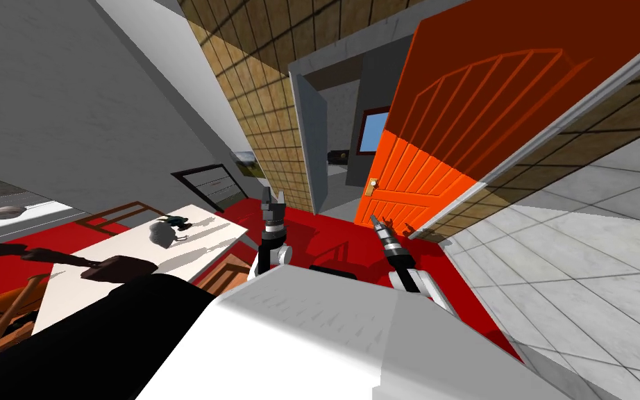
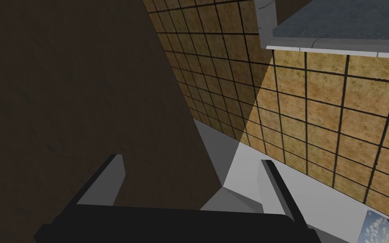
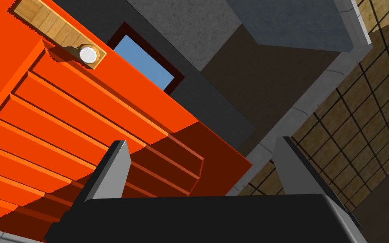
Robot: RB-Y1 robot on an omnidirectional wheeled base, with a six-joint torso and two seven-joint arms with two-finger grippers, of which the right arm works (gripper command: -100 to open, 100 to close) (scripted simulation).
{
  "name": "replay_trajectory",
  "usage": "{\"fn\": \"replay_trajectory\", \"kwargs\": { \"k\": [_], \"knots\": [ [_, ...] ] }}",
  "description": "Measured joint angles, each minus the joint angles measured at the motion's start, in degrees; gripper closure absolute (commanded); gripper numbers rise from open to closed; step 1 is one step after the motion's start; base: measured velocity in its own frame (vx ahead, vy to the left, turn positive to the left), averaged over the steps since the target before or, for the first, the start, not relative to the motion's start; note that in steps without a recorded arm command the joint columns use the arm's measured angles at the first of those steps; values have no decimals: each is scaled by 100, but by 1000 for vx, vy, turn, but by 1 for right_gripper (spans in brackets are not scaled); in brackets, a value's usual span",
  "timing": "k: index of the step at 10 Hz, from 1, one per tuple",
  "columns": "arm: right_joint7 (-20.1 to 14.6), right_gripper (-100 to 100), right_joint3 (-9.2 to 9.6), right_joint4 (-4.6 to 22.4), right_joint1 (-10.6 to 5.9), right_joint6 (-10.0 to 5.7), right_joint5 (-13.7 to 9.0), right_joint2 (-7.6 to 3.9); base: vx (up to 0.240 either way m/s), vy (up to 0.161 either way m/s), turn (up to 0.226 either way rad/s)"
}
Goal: Push the door open
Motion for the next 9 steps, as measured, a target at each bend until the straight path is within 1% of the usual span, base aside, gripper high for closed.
{"fn": "replay_trajectory", "kwargs": {
  "k": [1,2,3,4,5,6,7,8,9],
  "knots": [
    [14,-100,-1,54,-16,65,115,-20,52,-3,71],
    [40,-100,0,117,-14,148,276,-66,44,-6,48],
    [68,-100,1,178,-31,202,385,-69,52,-4,88],
    [105,-100,-13,286,-54,265,550,-99,74,-7,154],
    [110,-100,-16,402,-112,418,713,-222,57,-11,44],
    [137,-100,-23,508,-161,496,864,-224,56,-9,59],
    [169,-100,-26,619,-200,586,1034,-275,47,-6,51],
    [194,-100,-42,689,-215,633,1154,-289,53,-5,99],
    [228,-100,-75,874,-308,688,1316,-326,45,-5,48]
  ]
}}
